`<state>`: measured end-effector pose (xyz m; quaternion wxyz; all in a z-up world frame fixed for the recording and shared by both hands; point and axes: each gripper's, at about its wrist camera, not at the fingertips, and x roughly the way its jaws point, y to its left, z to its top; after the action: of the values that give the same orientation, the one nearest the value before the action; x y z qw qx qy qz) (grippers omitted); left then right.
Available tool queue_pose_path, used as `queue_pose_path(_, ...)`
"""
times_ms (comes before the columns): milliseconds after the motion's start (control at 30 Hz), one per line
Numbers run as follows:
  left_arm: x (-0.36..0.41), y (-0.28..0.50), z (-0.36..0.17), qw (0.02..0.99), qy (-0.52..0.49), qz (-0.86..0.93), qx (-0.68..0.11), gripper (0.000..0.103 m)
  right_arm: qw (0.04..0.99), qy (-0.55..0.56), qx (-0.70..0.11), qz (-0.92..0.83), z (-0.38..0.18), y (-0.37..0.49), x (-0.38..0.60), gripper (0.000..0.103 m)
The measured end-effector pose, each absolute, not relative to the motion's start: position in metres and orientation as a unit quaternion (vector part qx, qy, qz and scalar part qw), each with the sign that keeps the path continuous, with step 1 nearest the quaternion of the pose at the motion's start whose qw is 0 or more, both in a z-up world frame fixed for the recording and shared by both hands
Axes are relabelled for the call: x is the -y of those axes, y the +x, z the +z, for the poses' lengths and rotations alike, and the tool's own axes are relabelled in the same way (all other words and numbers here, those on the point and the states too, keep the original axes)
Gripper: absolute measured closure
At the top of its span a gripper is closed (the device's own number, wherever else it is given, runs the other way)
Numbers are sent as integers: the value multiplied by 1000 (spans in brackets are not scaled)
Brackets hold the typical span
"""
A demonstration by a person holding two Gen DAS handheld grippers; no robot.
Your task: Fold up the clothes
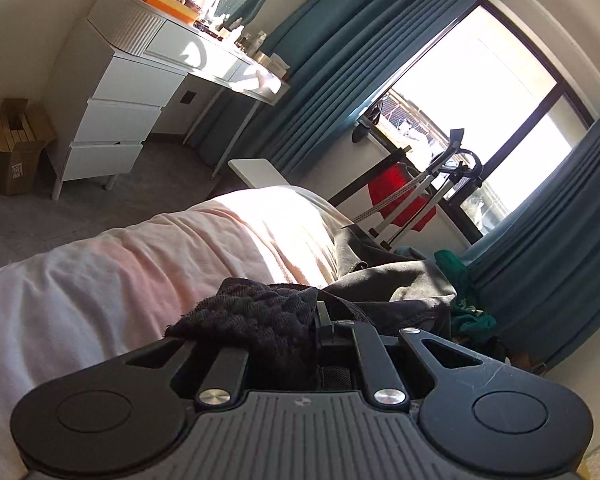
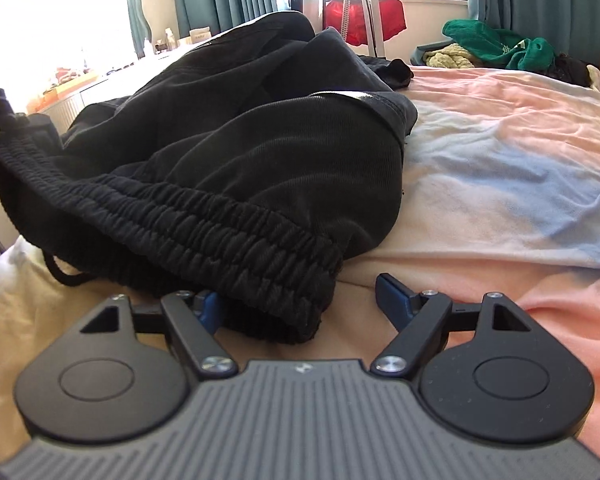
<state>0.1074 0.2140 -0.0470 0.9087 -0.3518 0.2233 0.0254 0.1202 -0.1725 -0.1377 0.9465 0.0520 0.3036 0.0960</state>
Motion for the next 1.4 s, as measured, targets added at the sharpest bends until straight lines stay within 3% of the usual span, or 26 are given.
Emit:
queue_pose_path(33,-214,108,-48,909,-349,21,-228,92,948,46,-298,99,-137,119,171,32)
queue_pose_path(67,-215,109,-49,909,-345,17,-232,92,951,35,-288,103,-135,116,167,43)
queue_pose_path(100,-215,109,-50,909,-342,12,-236,91,955,20,-283,90,-132,114,165,70)
queue_pose_path(133,-214,106,-50,909,-340,0,-242,90,958,5,-279,74,-129,113,162,76)
queue_pose_path(300,-215,91,-49,895,-348,-51,-275,79,967,44,-245,61,-110,99,182,85)
queue_pose_path(367,-219,83,-50,877,-380,-64,-288,63,975,36,-215,53,-99,87,182,86)
queue_pose_path(400,-220,80,-52,864,-402,-72,-293,59,978,32,-200,49,-92,81,182,86)
queue_pose_path(500,-223,72,-63,821,-473,-89,-308,57,988,15,-145,42,-71,59,180,89)
queue_pose_path(667,-211,65,-79,788,-516,-86,-326,56,990,-2,-134,34,-64,43,185,91)
queue_pose_path(900,-183,71,-93,804,-489,-94,-325,58,968,63,-243,25,-99,72,210,91)
queue_pose_path(967,-177,74,-98,813,-479,-92,-317,79,962,81,-260,25,-105,75,213,91)
queue_pose_path(1067,-173,77,-102,823,-475,-92,-297,92,959,86,-268,24,-109,77,212,91)
queue_pose_path(1267,-189,85,-89,808,-523,-153,-222,95,958,66,-280,16,-112,82,202,88)
queue_pose_path(1333,-205,92,-78,798,-549,-171,-182,95,957,53,-284,20,-112,84,195,83)
queue_pose_path(1367,-214,96,-75,789,-564,-179,-165,95,957,41,-286,23,-112,85,190,71)
queue_pose_path(1400,-226,99,-75,781,-578,-177,-156,95,958,15,-284,24,-113,84,183,50)
